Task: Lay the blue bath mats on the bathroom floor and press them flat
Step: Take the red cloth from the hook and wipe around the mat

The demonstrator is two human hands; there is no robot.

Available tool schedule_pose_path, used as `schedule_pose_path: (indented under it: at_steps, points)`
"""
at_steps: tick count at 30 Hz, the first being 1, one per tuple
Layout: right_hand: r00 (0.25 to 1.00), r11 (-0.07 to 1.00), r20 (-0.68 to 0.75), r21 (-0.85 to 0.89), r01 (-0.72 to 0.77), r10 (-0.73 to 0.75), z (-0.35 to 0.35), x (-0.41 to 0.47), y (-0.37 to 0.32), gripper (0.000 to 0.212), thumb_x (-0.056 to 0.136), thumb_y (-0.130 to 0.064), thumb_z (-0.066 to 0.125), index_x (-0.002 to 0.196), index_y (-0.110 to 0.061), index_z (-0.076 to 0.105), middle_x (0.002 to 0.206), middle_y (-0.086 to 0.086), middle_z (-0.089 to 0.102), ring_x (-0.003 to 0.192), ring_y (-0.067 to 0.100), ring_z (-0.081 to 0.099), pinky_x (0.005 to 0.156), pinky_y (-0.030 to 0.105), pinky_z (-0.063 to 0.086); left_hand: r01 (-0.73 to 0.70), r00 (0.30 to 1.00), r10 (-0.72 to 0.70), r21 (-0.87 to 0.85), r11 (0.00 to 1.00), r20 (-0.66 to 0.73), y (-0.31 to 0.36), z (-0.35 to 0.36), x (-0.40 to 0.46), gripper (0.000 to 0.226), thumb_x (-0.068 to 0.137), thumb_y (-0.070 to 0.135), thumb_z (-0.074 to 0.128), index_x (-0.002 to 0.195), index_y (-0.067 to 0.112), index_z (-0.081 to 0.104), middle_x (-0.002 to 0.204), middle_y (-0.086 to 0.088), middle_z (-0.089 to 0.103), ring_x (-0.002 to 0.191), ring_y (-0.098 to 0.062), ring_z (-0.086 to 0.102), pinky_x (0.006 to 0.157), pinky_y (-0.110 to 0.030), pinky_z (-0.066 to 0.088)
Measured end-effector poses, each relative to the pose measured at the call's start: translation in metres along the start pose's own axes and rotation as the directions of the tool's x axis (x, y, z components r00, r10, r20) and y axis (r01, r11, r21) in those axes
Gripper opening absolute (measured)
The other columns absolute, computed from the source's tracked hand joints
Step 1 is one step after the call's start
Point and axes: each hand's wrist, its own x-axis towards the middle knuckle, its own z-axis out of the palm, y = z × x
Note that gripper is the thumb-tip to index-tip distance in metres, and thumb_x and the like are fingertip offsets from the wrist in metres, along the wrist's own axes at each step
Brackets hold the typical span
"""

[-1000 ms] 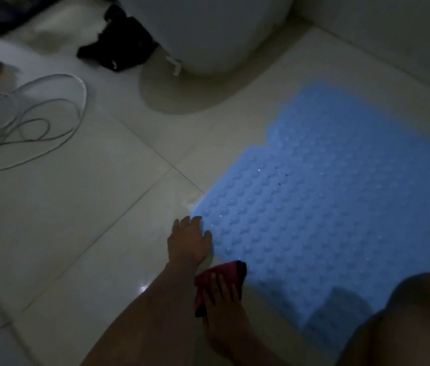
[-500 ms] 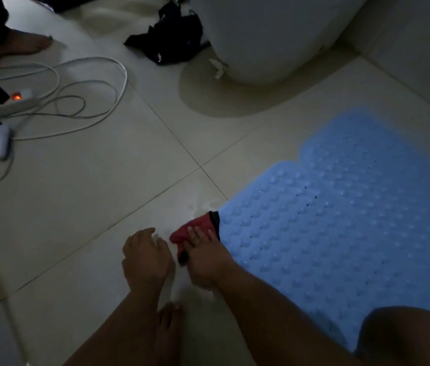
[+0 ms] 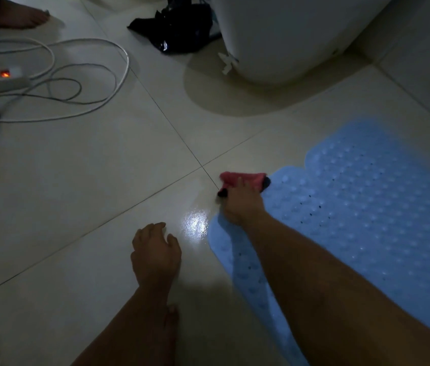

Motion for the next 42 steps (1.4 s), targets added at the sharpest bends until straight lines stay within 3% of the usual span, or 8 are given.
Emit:
schedule_pose_path:
  at_steps: [4,7,17,23,26,29,35,42]
  points:
    - [0.908,0.904,-0.063,0.09,0.419,-0.414,0.037,-0.055,-0.054,0.074,0.087,-0.052,0.015,0.132,-0.019,0.064,0.148,0.014,0.049,0.14,0.033,0.039,0.12,0.051,0.027,0.01,1.0,-0.012,0.054,0.998,0.028,-0.007,-0.002,0.006,0.044,0.098,0.023,0.06,0.139,0.01,0.058,0.144,-0.015,0.056,0.142,-0.038,0.042,0.108,-0.059,0.044]
    - [0.846,0.845,-0.016,0.036,0.534,-0.534,0.044,-0.065,-0.048,0.077,0.087,-0.053,0.018,0.128,-0.011,0.067,0.153,0.013,0.049,0.145,0.03,0.038,0.124,0.055,0.018,0.036,0.999,-0.038,0.066,0.997,0.025,-0.01,-0.003,0.011,0.045,0.099,0.024,0.058,0.142,0.011,0.056,0.147,-0.015,0.054,0.143,-0.038,0.039,0.111,-0.06,0.041]
    - [0.965,0.973,-0.124,-0.026,0.23,-0.231,0.003,0.005,0.036,0.04,0.096,-0.042,0.042,0.127,-0.032,0.065,0.143,0.001,0.054,0.133,0.022,0.047,0.121,0.063,0.007,-0.18,0.983,0.177,0.097,0.979,0.041,0.02,0.033,0.013,0.038,0.091,0.019,0.065,0.127,0.007,0.066,0.133,-0.018,0.062,0.133,-0.045,0.049,0.097,-0.061,0.048]
    - [0.993,0.998,-0.104,0.016,-0.058,0.059,-0.013,0.047,0.103,0.064,0.094,-0.039,0.04,0.156,-0.041,0.027,0.158,-0.004,0.038,0.145,0.021,0.037,0.115,0.073,0.002,-0.361,0.922,0.31,0.226,0.905,0.234,0.043,0.059,0.014,0.058,0.09,0.042,0.065,0.142,0.018,0.057,0.155,-0.014,0.047,0.149,-0.042,0.032,0.108,-0.057,0.041]
    - [0.986,0.987,-0.061,0.049,-0.153,0.156,-0.014,0.055,0.091,0.059,0.092,-0.032,0.045,0.151,-0.033,0.041,0.157,0.005,0.039,0.145,0.024,0.035,0.12,0.064,0.009,-0.407,0.9,0.322,0.3,0.863,0.295,0.042,0.07,0.015,0.068,0.081,0.049,0.075,0.141,0.021,0.058,0.157,-0.015,0.044,0.148,-0.045,0.034,0.105,-0.059,0.043]
    - [0.994,0.998,-0.097,0.029,-0.054,0.056,0.003,0.036,0.053,0.05,0.091,-0.03,0.048,0.138,-0.016,0.059,0.153,0.021,0.041,0.14,0.035,0.038,0.118,0.054,0.022,-0.421,0.899,0.331,0.366,0.83,0.285,0.035,0.078,0.018,0.071,0.068,0.048,0.088,0.129,0.018,0.067,0.145,-0.019,0.056,0.134,-0.048,0.051,0.092,-0.061,0.052]
    - [0.941,0.926,-0.165,0.192,0.325,-0.296,0.038,0.001,0.033,0.058,0.098,-0.031,0.047,0.153,-0.012,0.041,0.166,0.016,0.023,0.154,0.033,0.018,0.126,0.044,0.008,-0.422,0.907,0.371,0.406,0.811,0.202,0.036,0.081,0.027,0.083,0.067,0.051,0.087,0.136,0.011,0.061,0.145,-0.025,0.052,0.132,-0.05,0.047,0.095,-0.063,0.048]
    - [0.985,0.962,-0.119,0.229,0.149,-0.124,0.01,0.045,0.091,0.067,0.101,-0.041,0.025,0.162,-0.017,0.016,0.17,0.013,-0.001,0.158,0.028,-0.002,0.127,0.05,-0.002,-0.543,0.839,0.502,0.382,0.748,0.211,0.08,0.112,0.055,0.095,0.07,0.07,0.077,0.145,0.016,0.054,0.16,-0.021,0.039,0.147,-0.048,0.033,0.108,-0.065,0.039]
